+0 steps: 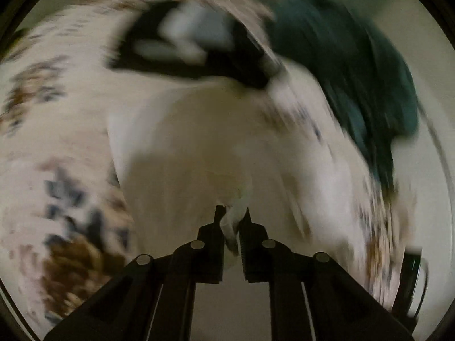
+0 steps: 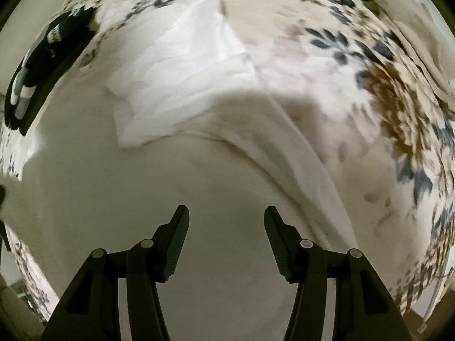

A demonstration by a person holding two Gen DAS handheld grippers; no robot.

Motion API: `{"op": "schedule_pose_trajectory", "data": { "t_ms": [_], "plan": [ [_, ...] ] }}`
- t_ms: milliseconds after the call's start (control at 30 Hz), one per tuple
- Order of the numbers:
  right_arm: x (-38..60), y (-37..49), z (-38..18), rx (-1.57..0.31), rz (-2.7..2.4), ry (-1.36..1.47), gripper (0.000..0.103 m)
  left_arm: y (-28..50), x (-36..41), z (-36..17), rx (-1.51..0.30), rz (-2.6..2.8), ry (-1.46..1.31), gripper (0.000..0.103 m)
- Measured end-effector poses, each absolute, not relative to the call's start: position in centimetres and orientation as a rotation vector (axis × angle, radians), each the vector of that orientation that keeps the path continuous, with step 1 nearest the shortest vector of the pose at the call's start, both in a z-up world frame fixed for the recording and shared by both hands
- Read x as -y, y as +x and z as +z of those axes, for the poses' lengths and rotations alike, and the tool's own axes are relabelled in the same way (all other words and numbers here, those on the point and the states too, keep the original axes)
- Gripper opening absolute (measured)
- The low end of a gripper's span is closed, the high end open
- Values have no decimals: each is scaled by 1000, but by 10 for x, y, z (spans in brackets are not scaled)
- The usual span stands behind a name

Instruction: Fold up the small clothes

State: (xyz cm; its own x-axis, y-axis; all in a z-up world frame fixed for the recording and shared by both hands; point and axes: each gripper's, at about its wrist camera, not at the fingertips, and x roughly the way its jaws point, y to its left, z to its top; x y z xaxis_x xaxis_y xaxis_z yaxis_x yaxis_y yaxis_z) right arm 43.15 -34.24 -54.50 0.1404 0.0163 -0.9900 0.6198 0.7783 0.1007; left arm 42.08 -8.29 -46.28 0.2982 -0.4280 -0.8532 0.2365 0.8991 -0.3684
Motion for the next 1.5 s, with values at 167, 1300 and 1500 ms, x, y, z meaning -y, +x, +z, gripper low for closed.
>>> {"op": "schedule_pose_trajectory", "data": {
  "t_ms": [167, 1300, 1500],
  "plan": [
    [351, 414, -536, -1378, -466, 563, 57, 398, 44, -463, -1205, -367, -165, 87],
    [263, 402, -525, -1348, -170, 660, 54, 528, 25, -543, -1249, -211, 209, 95],
    [236, 396, -546, -1417, -78, 580, 2, 527, 23, -539, -1250, -224, 223, 95]
  ]
}}
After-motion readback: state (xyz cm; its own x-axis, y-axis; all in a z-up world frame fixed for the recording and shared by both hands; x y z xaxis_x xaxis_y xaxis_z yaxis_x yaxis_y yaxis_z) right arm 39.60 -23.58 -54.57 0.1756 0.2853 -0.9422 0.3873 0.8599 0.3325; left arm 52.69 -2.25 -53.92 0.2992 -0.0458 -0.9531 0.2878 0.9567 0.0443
